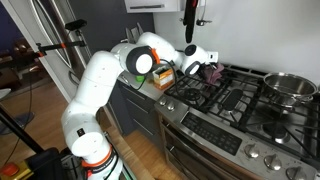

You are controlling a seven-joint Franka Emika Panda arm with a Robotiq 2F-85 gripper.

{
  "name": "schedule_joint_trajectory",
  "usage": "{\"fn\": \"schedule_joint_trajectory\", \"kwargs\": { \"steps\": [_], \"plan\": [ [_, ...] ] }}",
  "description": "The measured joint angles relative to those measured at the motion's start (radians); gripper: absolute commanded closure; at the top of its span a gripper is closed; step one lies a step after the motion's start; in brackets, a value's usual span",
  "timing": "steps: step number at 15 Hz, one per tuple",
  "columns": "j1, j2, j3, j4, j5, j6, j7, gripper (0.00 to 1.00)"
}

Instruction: Put the small black pan on the counter then use the pink towel to wipe the back left plate of the stove

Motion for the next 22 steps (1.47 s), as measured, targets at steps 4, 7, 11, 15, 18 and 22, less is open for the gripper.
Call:
{"fn": "schedule_joint_trajectory", "kwargs": {
  "steps": [4, 7, 11, 15, 18, 22],
  "plan": [
    [0.127, 0.046, -0.204, 0.014, 0.010, 0.167, 0.000, 0.98],
    [0.262, 0.098, -0.398, 0.026, 0.101, 0.257, -0.003, 0.98],
    [0.388, 0.144, -0.522, 0.027, 0.222, 0.202, 0.002, 0.98],
    [0.380, 0.113, -0.432, 0.039, 0.227, 0.094, 0.043, 0.98],
    [0.311, 0.057, -0.279, 0.054, 0.215, 0.053, 0.060, 0.98],
    [0.165, -0.007, -0.032, 0.075, 0.214, -0.016, 0.077, 0.98]
  ]
}}
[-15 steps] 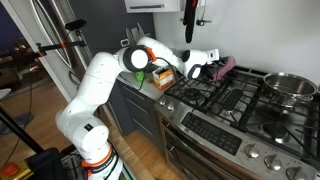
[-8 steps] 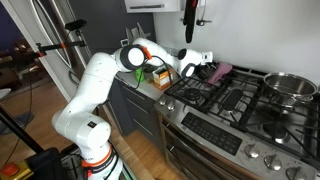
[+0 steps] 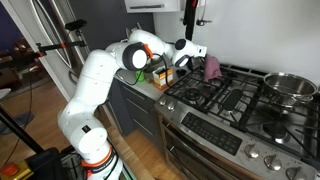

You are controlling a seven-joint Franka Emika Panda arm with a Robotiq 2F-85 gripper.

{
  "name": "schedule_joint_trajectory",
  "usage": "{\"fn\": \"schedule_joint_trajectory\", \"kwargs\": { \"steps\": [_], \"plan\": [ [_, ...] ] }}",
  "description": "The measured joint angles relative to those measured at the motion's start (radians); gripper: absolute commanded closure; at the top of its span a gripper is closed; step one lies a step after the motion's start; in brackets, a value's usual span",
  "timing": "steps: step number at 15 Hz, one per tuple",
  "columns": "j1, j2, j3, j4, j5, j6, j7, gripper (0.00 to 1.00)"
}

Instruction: Put the small black pan on the counter then use the pink towel to wipe the back left plate of the stove

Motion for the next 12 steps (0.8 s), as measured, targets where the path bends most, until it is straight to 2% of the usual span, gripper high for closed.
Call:
{"fn": "schedule_joint_trajectory", "kwargs": {
  "steps": [5, 7, 9, 12],
  "plan": [
    [-0.210, -0.024, 0.302, 0.034, 0.077, -0.128, -0.025, 0.98],
    [-0.273, -0.027, 0.375, 0.039, 0.114, -0.215, -0.030, 0.98],
    [-0.299, -0.029, 0.379, 0.030, 0.120, -0.287, -0.027, 0.98],
    [-0.274, -0.028, 0.287, -0.005, 0.080, -0.292, -0.026, 0.98]
  ]
}}
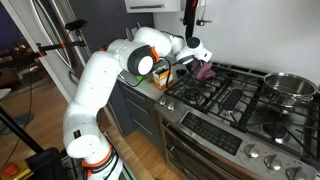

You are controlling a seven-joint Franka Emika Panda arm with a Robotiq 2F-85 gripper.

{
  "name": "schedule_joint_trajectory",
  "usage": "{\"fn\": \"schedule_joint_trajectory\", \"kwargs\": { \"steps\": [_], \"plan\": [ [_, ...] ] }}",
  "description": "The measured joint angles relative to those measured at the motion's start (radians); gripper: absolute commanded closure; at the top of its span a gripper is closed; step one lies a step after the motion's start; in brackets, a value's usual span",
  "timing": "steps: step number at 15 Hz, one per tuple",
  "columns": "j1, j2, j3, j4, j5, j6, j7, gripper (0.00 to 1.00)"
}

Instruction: Put the small black pan on the counter then use the pink towel to wipe the back left plate of the stove

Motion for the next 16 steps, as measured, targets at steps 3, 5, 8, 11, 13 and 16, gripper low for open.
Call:
{"fn": "schedule_joint_trajectory", "kwargs": {
  "steps": [3, 5, 8, 11, 13, 16],
  "plan": [
    [0.046, 0.010, -0.112, -0.025, -0.096, 0.071, 0.001, 0.98],
    [0.079, 0.018, -0.181, -0.035, -0.165, 0.132, 0.011, 0.98],
    [0.156, 0.038, -0.319, -0.043, -0.237, 0.226, 0.021, 0.98],
    [0.261, 0.065, -0.492, -0.043, -0.255, 0.316, 0.022, 0.98],
    [0.336, 0.091, -0.616, -0.043, -0.254, 0.380, 0.026, 0.98],
    [0.466, 0.150, -0.820, -0.038, -0.193, 0.467, 0.060, 0.98]
  ]
}}
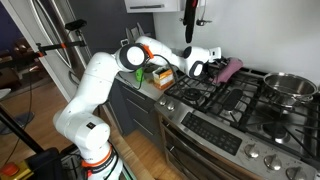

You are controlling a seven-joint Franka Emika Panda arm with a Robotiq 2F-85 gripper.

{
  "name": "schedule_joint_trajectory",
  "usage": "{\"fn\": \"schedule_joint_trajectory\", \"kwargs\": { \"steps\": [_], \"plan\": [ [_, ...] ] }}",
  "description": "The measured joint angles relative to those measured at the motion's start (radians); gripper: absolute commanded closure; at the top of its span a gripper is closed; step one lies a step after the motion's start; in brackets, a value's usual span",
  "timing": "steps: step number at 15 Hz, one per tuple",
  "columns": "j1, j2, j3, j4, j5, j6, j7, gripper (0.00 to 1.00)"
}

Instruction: Put the small black pan on the counter then use the pink towel to wipe the back left plate of the stove

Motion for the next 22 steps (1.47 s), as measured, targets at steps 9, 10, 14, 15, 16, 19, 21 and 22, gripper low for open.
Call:
{"fn": "schedule_joint_trajectory", "kwargs": {
  "steps": [9, 10, 14, 15, 16, 19, 21, 22],
  "plan": [
    [0.046, -0.034, 0.120, 0.005, 0.097, -0.124, 0.062, 0.98],
    [0.020, -0.056, 0.181, 0.005, 0.097, -0.135, 0.059, 0.98],
    [-0.142, -0.139, 0.467, 0.006, 0.095, -0.213, 0.028, 0.98],
    [-0.189, -0.154, 0.539, 0.006, 0.107, -0.240, 0.012, 0.98],
    [-0.240, -0.167, 0.612, 0.007, 0.123, -0.270, -0.008, 0.98],
    [-0.381, -0.190, 0.798, 0.008, 0.197, -0.374, -0.078, 0.98],
    [-0.425, -0.196, 0.828, 0.005, 0.209, -0.430, -0.099, 0.98],
    [-0.427, -0.195, 0.814, -0.003, 0.201, -0.432, -0.102, 0.98]
  ]
}}
